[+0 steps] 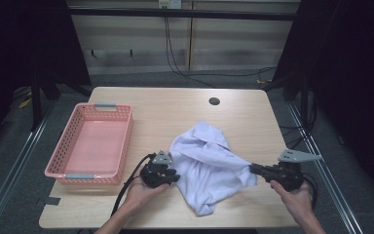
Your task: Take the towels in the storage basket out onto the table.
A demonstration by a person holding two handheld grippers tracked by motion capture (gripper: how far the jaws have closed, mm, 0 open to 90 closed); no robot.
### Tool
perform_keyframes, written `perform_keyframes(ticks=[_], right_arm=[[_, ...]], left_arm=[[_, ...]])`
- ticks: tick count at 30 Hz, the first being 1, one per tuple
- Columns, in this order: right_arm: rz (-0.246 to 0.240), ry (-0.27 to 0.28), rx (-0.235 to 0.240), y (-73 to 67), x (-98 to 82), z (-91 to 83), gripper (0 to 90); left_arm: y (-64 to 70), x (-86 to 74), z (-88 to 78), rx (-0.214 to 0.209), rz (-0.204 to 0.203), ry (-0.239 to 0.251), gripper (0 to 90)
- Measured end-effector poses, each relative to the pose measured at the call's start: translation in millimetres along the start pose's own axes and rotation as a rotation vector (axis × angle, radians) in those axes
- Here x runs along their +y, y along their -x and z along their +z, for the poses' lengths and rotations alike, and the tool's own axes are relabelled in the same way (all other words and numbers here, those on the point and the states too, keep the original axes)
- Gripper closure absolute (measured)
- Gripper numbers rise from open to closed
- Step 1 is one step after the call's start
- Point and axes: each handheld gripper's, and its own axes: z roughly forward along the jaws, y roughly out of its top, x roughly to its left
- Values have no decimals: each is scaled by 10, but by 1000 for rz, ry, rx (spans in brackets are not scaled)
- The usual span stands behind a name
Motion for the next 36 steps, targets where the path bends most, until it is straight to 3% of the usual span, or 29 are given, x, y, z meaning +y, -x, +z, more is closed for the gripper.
perform_keyframes(ticks=[2,4,6,7,9,10,13,15,17,18,19,20,23,24,28,30,32,34,36], right_arm=[[38,-28,-55,145,-150,-40,893],[72,-57,-95,267,-291,-21,893],[84,-104,-117,331,-370,41,893],[86,-121,-121,338,-381,57,893],[86,-122,-121,351,-372,78,892],[85,-108,-104,355,-353,83,893],[79,-96,-95,323,-297,121,892],[73,-104,-89,293,-280,156,892],[67,-103,-74,283,-278,179,891],[68,-104,-72,285,-279,181,892],[73,-105,-74,288,-280,177,892],[75,-105,-73,294,-281,172,892],[81,-102,-72,316,-288,161,891],[83,-103,-69,318,-290,161,891],[81,-100,-63,324,-294,163,891],[86,-99,-58,333,-292,170,891],[82,-94,-58,336,-282,178,891],[82,-97,-58,322,-270,174,891],[83,-88,-55,322,-259,167,891]], left_arm=[[32,-21,-33,-1,-6,-10,701],[79,-45,-75,1,22,-40,684],[138,-92,-137,-4,24,-69,637],[155,-133,-182,4,21,-59,625],[130,-157,-265,-31,18,-36,625],[100,-130,-298,-57,-4,7,626],[14,40,-374,-63,-36,99,655],[-45,128,-375,-65,-41,129,679],[-152,226,-371,-86,-79,185,687],[-187,276,-369,-69,-81,194,684],[-216,315,-355,-59,-90,190,686],[-263,355,-326,-77,-115,179,681],[-339,401,-173,-40,-102,124,651],[-361,385,-102,-71,-104,104,601],[-280,312,20,-112,-67,60,462],[-212,288,75,-89,-42,31,437],[-195,272,104,-90,-37,39,463],[-190,281,64,-66,-24,81,629],[-222,307,0,-84,-55,138,717]])
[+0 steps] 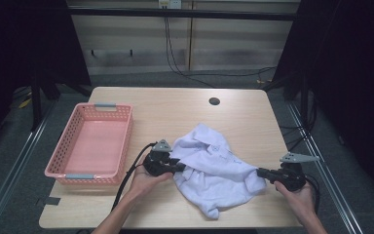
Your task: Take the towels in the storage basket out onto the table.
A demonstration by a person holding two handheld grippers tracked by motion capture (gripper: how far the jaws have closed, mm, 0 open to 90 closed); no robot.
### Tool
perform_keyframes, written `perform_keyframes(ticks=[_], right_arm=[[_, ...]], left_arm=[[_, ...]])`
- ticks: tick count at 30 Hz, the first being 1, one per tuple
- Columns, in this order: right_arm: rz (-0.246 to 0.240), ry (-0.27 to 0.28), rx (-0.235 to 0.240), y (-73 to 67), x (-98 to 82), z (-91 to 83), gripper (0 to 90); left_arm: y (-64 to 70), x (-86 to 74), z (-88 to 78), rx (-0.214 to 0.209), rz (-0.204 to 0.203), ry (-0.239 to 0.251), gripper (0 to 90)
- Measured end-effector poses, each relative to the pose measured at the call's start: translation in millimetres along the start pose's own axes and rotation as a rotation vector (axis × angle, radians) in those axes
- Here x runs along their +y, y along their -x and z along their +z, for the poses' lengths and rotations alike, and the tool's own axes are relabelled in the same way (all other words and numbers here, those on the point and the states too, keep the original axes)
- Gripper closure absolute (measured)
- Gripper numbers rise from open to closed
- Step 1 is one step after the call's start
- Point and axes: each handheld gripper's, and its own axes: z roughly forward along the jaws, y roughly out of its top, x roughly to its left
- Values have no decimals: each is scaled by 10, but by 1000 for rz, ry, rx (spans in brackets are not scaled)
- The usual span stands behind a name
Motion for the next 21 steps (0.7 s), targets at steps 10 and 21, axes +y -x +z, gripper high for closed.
perform_keyframes(ticks=[10,21], right_arm=[[-4,20,27,-21,92,11,890],[6,13,33,10,71,17,888]], left_arm=[[-136,177,82,13,-21,-54,651],[-102,121,136,7,26,-32,823]])
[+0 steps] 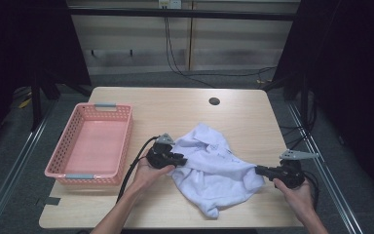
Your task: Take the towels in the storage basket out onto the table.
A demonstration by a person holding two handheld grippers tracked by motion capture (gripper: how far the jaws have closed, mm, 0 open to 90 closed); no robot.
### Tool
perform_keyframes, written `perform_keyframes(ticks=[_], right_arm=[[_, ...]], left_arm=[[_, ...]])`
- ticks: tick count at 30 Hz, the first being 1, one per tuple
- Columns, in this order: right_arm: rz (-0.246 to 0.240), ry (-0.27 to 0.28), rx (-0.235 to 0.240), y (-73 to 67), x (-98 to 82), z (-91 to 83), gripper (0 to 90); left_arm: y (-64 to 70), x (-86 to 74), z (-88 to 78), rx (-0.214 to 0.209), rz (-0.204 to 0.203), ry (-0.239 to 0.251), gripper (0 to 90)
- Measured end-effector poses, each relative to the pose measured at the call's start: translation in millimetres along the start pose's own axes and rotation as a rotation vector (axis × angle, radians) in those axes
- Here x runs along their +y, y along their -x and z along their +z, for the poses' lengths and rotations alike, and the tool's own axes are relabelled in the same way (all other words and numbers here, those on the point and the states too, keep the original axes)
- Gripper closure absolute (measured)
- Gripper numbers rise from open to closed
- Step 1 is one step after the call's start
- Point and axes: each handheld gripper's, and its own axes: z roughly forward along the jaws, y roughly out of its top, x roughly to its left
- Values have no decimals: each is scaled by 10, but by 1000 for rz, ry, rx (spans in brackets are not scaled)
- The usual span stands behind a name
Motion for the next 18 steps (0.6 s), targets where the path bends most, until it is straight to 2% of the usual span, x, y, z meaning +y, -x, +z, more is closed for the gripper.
perform_keyframes(ticks=[1,3,5,6,7,9,14,18], right_arm=[[5,3,0,3,4,-7,888],[11,12,-1,16,22,-23,888],[10,29,-3,18,51,-45,889],[7,34,-6,18,61,-55,888],[7,43,-6,15,78,-69,889],[7,47,-11,31,105,-92,889],[26,123,4,70,276,-161,889],[14,174,5,71,483,-222,890]], left_arm=[[0,10,-17,4,1,-1,864],[-19,27,-42,-17,-6,-11,881],[-22,35,-55,-18,-13,-17,887],[-14,45,-81,-11,-6,-3,889],[-17,63,-109,-14,-18,18,890],[-28,120,-169,-40,-37,37,889],[-9,305,-315,-17,-7,54,890],[-51,472,-492,5,-8,87,890]])
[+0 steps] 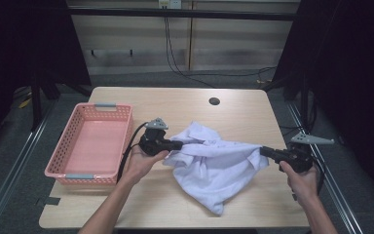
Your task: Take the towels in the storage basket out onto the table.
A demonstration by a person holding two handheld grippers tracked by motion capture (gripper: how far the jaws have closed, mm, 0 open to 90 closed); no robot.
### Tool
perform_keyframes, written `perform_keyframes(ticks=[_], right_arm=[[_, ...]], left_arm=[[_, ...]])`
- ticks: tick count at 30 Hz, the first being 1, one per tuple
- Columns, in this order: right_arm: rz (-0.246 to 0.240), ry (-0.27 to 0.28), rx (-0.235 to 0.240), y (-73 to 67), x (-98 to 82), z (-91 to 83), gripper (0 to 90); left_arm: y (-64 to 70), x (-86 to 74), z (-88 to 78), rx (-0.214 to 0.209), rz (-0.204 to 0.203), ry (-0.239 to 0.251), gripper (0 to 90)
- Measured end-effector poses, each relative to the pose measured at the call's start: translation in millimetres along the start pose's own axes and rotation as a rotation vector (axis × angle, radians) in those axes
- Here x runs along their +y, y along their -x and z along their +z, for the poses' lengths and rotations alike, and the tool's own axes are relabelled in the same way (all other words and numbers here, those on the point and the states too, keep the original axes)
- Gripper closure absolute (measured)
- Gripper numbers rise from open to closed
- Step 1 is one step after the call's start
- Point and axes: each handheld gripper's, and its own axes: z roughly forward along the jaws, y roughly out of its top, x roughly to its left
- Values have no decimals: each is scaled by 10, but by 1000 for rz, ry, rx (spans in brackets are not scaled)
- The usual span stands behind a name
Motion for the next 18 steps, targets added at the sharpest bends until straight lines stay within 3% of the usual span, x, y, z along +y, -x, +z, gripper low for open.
perform_keyframes(ticks=[2,5,10,15,18], right_arm=[[-12,20,-2,2,143,-1,890],[-22,37,-6,-1,334,18,890],[-44,56,-19,0,703,107,890],[-56,93,-23,12,1073,145,890],[-70,124,-26,-17,1285,116,890]], left_arm=[[-13,84,-76,0,-1,29,890],[-23,247,-198,35,25,49,890],[-76,429,-353,69,14,102,892],[-134,545,-539,59,-28,202,892],[-107,631,-628,59,-20,229,892]])
